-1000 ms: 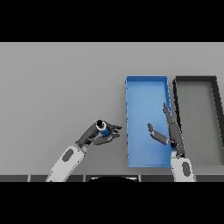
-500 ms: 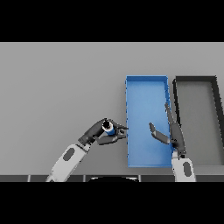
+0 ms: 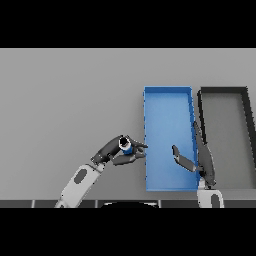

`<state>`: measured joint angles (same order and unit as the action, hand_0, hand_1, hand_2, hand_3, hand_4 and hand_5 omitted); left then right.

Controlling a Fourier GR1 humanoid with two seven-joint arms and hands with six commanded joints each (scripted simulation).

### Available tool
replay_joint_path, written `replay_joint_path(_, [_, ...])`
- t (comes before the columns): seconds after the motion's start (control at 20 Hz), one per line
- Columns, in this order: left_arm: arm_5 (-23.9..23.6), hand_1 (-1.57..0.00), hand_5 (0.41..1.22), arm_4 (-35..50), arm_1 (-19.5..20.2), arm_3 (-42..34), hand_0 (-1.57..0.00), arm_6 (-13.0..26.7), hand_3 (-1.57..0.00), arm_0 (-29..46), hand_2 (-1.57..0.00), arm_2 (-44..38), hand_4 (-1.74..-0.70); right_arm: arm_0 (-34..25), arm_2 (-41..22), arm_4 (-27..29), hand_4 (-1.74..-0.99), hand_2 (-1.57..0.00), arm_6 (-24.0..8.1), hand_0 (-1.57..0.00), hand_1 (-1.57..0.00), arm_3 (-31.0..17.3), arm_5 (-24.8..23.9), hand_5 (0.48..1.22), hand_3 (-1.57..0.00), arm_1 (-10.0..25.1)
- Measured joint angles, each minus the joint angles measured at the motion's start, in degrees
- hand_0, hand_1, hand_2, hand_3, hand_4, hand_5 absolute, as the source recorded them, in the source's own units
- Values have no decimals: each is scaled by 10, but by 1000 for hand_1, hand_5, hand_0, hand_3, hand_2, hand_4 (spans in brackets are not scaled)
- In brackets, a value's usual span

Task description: Pick up the blue pipe and place it into the blue bin.

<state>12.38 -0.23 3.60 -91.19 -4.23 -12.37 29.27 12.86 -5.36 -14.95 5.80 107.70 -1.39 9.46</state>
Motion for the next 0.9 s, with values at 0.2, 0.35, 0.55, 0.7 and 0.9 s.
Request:
replay_joint_path(0.2, [8, -1571, 1221, -9, -15, 7, -1571, 7, -1571, -4, -1571, -5, -1467, -10, 1, 162, -1215, -120, -26, 1, -29, 55, 116, 607, -1, 22])
replay_joint_path(0.35, [18, -1571, 1221, -12, -19, -8, -1571, 9, -1571, 3, -1571, -7, -1467, -74, -8, 254, -1237, -111, -113, 1, -14, 97, 176, 577, 0, 73])
replay_joint_path(0.55, [25, -1571, 1221, -26, -19, -13, -1571, 21, -1571, 8, -1571, -13, -1467, -161, -42, 302, -1270, -90, -212, 1, -5, 121, 201, 558, 1, 106])
replay_joint_path(0.7, [31, -1571, 1221, -35, -27, -12, -1571, 20, -1571, 13, -1571, -15, -1467, -226, -75, 304, -1296, -53, -243, 1, -2, 119, 221, 556, 1, 117])
replay_joint_path(0.9, [40, -1571, 1221, -36, -35, -6, -1571, 27, -1571, 1, -1571, -35, -1467, -280, -118, 307, -1294, -43, -267, 1, 0, 110, 243, 560, 1, 104])
